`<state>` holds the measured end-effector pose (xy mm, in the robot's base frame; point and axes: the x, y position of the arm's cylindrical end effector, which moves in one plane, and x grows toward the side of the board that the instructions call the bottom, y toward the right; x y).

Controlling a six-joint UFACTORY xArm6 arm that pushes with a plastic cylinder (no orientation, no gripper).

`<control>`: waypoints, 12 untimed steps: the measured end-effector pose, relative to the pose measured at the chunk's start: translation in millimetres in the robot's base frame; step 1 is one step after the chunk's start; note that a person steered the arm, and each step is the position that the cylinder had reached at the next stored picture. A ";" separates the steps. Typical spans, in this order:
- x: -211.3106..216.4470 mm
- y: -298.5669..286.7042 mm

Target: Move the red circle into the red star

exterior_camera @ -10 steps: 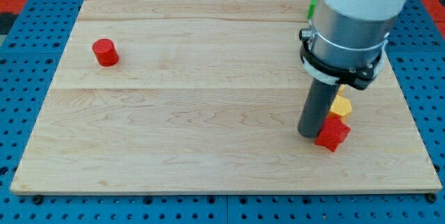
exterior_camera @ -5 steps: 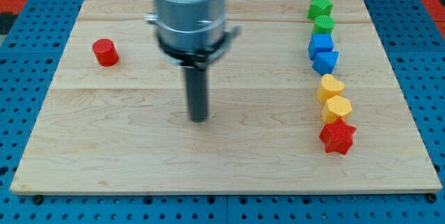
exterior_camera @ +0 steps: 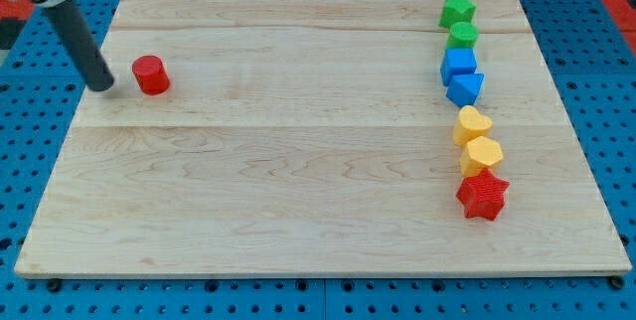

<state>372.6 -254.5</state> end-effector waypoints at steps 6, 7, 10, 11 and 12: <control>65.3 222.1; 103.3 249.0; 162.6 268.2; 163.1 304.3; 169.2 315.6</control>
<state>541.8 61.2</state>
